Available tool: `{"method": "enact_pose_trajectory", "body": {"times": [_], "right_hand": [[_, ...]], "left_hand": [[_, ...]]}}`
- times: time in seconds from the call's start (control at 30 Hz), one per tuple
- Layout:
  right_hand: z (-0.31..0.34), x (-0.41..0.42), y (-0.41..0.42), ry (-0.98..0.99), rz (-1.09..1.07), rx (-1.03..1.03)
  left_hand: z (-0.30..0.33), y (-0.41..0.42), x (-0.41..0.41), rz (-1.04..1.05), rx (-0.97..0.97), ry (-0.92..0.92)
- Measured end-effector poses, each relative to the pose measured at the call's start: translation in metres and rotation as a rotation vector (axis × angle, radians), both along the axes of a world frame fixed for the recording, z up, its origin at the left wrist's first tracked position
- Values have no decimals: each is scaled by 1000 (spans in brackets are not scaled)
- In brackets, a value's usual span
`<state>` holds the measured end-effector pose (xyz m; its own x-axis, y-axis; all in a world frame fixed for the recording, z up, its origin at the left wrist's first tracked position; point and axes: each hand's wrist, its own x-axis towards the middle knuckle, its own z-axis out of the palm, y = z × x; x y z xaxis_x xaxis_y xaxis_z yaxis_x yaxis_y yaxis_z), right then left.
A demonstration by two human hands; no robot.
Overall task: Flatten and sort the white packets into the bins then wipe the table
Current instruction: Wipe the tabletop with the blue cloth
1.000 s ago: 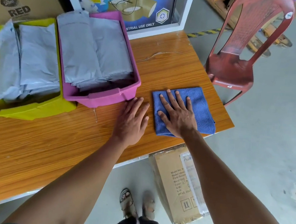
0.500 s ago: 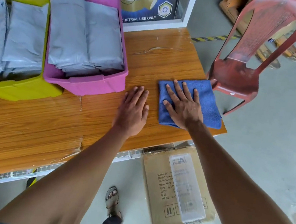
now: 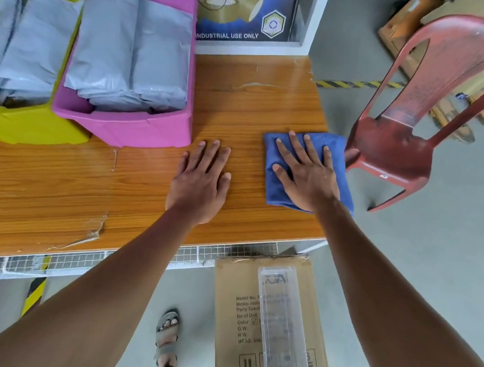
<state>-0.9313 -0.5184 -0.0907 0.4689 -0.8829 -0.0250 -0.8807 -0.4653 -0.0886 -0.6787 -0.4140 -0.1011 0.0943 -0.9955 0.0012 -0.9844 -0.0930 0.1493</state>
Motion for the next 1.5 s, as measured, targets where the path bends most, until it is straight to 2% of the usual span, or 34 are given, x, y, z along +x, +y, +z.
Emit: {"method": "enact_pose_trajectory", "body": {"times": [0.2, 0.47, 0.7, 0.97, 1.2, 1.4, 1.5], "right_hand": [[-6, -12, 76, 3, 8, -27], [3, 7, -29, 12, 0, 20], [-6, -13, 58, 31, 49, -30], [2, 12, -26, 15, -1, 13], [-6, -12, 69, 21, 14, -6], [-1, 0, -14, 1, -6, 31], [-3, 2, -10, 0, -19, 9]], "left_hand": [[9, -1, -1, 7, 57, 9], [6, -3, 2, -11, 34, 1], [11, -3, 0, -3, 43, 20], [6, -2, 1, -10, 12, 5], [9, -2, -1, -1, 37, 21], [4, -3, 1, -9, 23, 1], [4, -3, 1, -7, 18, 7]]}}
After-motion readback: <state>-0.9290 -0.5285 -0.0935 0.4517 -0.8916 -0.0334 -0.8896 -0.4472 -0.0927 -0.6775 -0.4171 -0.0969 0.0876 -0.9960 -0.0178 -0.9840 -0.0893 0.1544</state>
